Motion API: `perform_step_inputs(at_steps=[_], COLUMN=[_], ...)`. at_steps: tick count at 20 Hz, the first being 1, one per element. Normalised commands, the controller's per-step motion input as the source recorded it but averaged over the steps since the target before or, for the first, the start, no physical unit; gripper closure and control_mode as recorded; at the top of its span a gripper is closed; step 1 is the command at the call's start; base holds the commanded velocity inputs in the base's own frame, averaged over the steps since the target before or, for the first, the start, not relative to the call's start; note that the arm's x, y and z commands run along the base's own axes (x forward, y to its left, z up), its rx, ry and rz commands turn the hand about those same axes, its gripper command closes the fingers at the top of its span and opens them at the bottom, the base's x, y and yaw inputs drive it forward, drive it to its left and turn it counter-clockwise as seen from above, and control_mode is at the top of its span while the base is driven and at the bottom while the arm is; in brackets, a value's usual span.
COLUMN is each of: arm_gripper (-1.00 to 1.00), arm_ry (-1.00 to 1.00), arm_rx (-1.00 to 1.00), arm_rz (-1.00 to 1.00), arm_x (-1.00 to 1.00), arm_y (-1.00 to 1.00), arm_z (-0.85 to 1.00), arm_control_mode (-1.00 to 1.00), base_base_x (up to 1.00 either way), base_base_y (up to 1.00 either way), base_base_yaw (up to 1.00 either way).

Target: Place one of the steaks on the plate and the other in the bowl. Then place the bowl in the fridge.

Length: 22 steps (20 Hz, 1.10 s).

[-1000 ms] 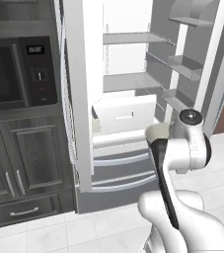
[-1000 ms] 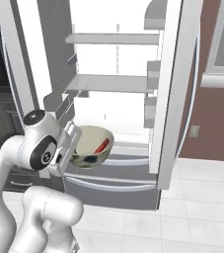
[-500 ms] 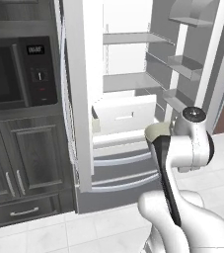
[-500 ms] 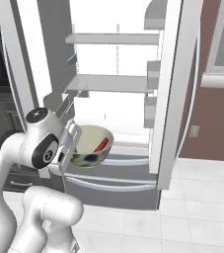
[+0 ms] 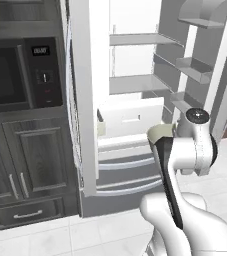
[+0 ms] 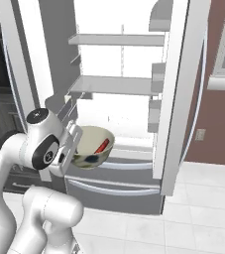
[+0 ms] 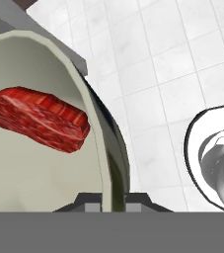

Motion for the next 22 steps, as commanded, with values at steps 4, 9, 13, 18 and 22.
perform_step_inputs(at_steps=[4,9,13,18,22], arm_gripper=[1.0,1.0,1.0,1.0,1.0], arm_ry=[0.0,0.0,0.0,0.0,0.0], arm_rx=[0.0,0.0,0.0,0.0,0.0], arm_rz=[0.0,0.0,0.0,0.0,0.0], arm_x=[0.0,0.0,0.0,0.0,0.0], arm_y=[0.0,0.0,0.0,0.0,0.0], arm_z=[0.0,0.0,0.0,0.0,0.0], arm_control_mode=[1.0,1.0,1.0,1.0,1.0], base_base_x=[0.45,0.35,0.12,0.0,0.39], base_base_y=[-0.14,-0.44,-0.78,-0.31,-0.01], base_base_yaw=[0.26,0.27,0.23,0.1,0.03])
